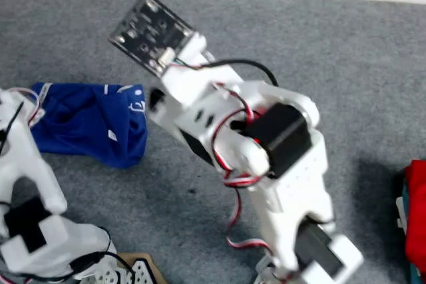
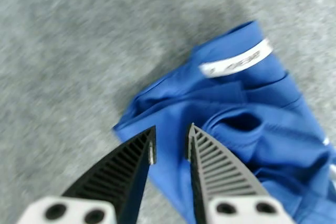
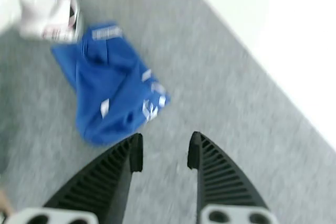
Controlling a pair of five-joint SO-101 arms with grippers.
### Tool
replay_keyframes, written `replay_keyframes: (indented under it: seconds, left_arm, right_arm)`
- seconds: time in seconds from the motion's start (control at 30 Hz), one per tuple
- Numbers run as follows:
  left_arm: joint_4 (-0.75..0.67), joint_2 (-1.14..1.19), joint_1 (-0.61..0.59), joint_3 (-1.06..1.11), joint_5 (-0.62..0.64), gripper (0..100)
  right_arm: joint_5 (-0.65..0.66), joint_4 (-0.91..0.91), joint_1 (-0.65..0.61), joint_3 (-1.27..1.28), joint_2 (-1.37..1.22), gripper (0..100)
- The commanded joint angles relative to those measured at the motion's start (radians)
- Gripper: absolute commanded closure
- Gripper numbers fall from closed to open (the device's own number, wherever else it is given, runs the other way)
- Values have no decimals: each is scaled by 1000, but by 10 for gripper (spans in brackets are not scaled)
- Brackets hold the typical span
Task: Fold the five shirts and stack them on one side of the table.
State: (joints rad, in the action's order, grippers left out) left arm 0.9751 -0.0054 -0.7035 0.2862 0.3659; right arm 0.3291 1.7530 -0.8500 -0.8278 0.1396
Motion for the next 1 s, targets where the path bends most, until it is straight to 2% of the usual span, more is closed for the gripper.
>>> replay_keyframes:
  seconds: [0.0, 0.17, 0.33, 0.67, 0.8, 0.97]
  left_arm:
    - [9, 58, 73, -136, 11, 885]
    - [86, 84, 150, -217, 11, 885]
    - [196, 90, 194, -278, 11, 885]
    - [207, 93, 197, -196, 3, 885]
    - [118, 93, 194, -124, 3, 885]
    - [101, 93, 191, -104, 3, 885]
  right_arm:
    - [-54, 7, 19, 203, 162, 849]
    - [-74, -7, 21, 423, 259, 849]
    - [-75, -128, 58, 653, 326, 849]
    - [-75, -406, 91, 1040, 487, 849]
    - [-75, -441, 91, 1082, 498, 849]
    - [-75, -441, 90, 1087, 496, 849]
